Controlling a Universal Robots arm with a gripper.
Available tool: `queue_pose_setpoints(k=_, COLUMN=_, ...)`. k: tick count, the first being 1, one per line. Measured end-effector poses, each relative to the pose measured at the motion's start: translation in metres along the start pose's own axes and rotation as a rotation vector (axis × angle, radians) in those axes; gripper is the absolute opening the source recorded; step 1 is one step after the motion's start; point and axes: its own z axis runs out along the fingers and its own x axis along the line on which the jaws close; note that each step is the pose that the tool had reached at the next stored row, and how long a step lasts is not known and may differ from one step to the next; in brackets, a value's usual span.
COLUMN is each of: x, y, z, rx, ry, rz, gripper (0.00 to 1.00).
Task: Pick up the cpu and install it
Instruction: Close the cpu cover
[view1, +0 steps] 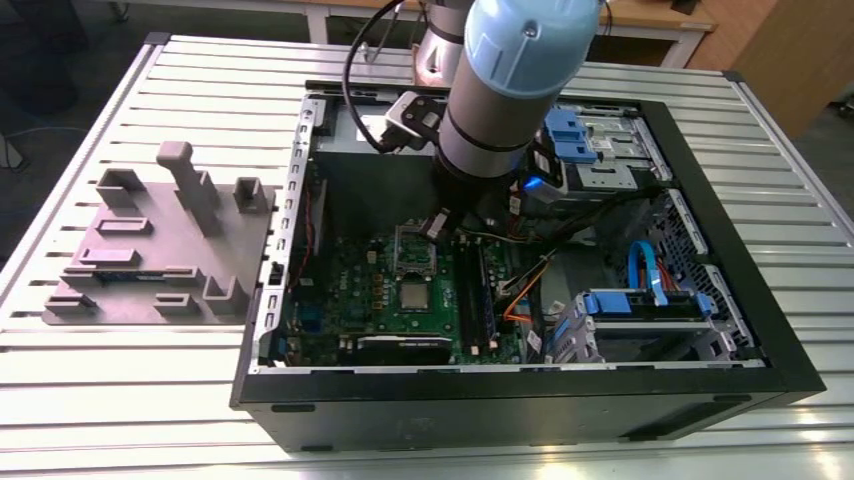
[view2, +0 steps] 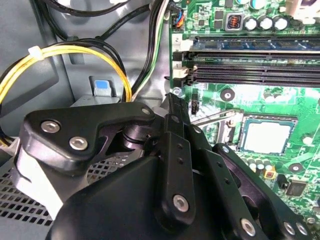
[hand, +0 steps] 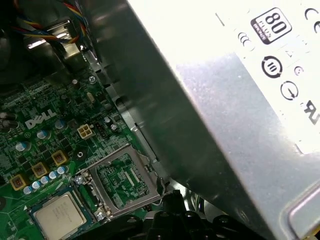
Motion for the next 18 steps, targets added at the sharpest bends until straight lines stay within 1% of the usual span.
queue_pose_setpoints(k=3, x=-0.0002, y=0.0004, z=-0.0020, rx=0.0036, ry=0.0058, rz=0.000, gripper=0.11)
queue_pose_setpoints(k=4, x=-0.0004, y=0.0007, z=-0.0033, rx=0.0074, ry=0.0116, rz=0.001, gripper=0.11)
queue_pose_setpoints(k=6, x=-0.0006, y=0.0009, z=-0.0047, rx=0.0113, ry=0.0179, rz=0.001, gripper=0.11)
queue_pose_setpoints(k=10, x=-0.0010, y=0.0016, z=-0.0079, rx=0.0163, ry=0.0256, rz=0.002, gripper=0.11)
queue_pose_setpoints(k=11, x=-0.0012, y=0.0018, z=-0.0090, rx=0.0171, ry=0.0270, rz=0.002, gripper=0.11)
queue_pose_setpoints(k=15, x=-0.0015, y=0.0030, z=-0.0132, rx=0.0187, ry=0.0293, rz=0.002, gripper=0.11)
queue_pose_setpoints(k=18, x=-0.0011, y=0.0039, z=-0.0137, rx=0.0195, ry=0.0301, rz=0.002, gripper=0.11)
